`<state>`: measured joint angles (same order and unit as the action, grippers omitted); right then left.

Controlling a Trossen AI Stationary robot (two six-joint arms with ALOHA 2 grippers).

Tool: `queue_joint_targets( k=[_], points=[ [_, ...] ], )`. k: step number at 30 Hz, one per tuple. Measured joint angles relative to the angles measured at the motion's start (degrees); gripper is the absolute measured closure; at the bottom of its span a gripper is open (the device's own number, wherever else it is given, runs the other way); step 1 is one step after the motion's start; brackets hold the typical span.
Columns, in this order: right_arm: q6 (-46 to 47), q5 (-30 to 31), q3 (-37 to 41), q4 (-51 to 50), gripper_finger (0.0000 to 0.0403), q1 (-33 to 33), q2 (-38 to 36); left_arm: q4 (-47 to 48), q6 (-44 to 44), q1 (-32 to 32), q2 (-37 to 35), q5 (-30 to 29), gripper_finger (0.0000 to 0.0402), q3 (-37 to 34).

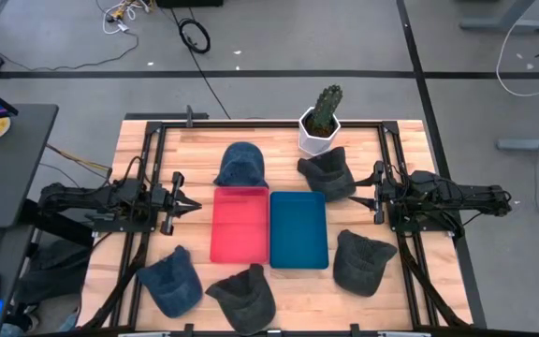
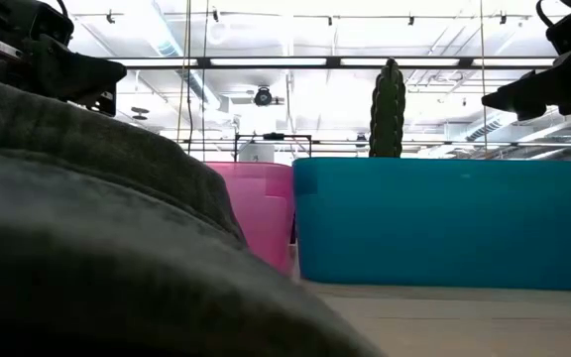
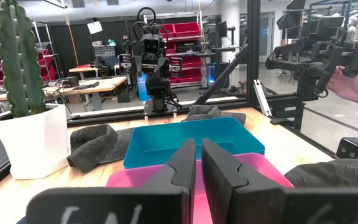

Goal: Pick & Place hat

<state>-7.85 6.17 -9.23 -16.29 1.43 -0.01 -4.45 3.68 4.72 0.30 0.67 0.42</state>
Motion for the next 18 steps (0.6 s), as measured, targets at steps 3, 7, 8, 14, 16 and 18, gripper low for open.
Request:
queue_joint_targets(
  k=[3, 7, 8, 14, 16, 18],
  points=[
    [-0.59, 0.01, 0.0, 0.0, 0.0215, 0.0, 0.0, -0.01, -0.01, -0.01, -0.01, 0.01, 0.0371, -0.01],
    [-6.19, 0.02, 0.0, 0.02, 0.0215, 0.0, 0.0, -0.01, -0.01, -0.01, -0.01, 0.0, 0.0371, -0.01],
    [-7.77, 0.03, 0.0, 0.02, 0.0215, 0.0, 0.0, 0.0, -0.01, 0.0, -0.01, 0.0, 0.0371, 0.01],
    [-18.03, 0.02, 0.0, 0.87, 0.0215, 0.0, 0.0, 0.0, 0.01, -0.01, 0.0, 0.0, 0.0371, 0.0],
    [-18.01, -0.09, 0.0, 3.38, 0.0215, 0.0, 0.0, 0.0, -0.01, 0.0, 0.0, 0.0, 0.0371, -0.01],
    [-17.97, -1.0, 0.0, 7.48, 0.0215, 0.0, 0.0, 0.0, 0.01, -0.01, 0.01, 0.01, 0.0371, -0.01]
  ],
)
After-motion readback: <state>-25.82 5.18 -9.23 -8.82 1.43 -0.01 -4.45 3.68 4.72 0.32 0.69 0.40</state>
